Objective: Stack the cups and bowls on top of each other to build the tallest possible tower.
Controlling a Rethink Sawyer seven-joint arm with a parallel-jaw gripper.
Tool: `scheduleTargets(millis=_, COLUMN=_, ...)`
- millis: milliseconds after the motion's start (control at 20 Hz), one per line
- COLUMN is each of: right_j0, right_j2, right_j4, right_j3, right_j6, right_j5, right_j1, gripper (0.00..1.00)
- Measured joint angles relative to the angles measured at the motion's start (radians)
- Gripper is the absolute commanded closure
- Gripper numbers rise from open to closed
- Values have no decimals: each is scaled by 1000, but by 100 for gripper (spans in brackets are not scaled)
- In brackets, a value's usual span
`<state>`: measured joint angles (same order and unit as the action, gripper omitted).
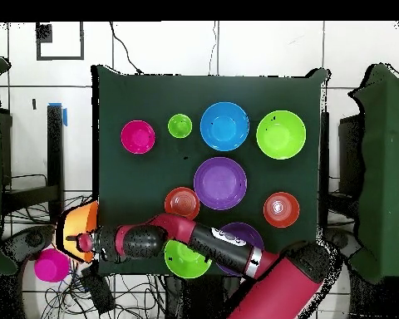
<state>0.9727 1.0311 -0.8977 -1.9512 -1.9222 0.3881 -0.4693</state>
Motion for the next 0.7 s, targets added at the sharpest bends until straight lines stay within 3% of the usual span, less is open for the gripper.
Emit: scheduleTargets(millis=700, right_j0=-35, right_j2=-1, right_j4=0, right_j3=10, right_j6=0, right_j5=-5, right_j1=12, gripper=100)
